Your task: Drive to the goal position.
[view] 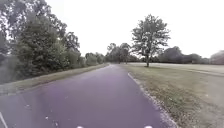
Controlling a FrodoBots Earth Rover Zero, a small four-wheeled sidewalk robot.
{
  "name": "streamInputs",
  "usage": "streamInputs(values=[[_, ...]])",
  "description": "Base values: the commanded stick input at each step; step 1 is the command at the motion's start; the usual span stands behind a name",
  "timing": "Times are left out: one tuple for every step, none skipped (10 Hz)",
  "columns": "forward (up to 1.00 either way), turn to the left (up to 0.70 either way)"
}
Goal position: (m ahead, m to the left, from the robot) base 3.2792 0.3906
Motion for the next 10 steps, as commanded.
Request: streamInputs(values=[[0.7, 0.01], [0.7, -0.08], [0.7, -0.06], [0.7, -0.04], [0.7, -0.02], [0.7, 0.0], [0.7, 0.0], [0.7, 0.0], [0.7, 0.0], [0.7, 0.0]])
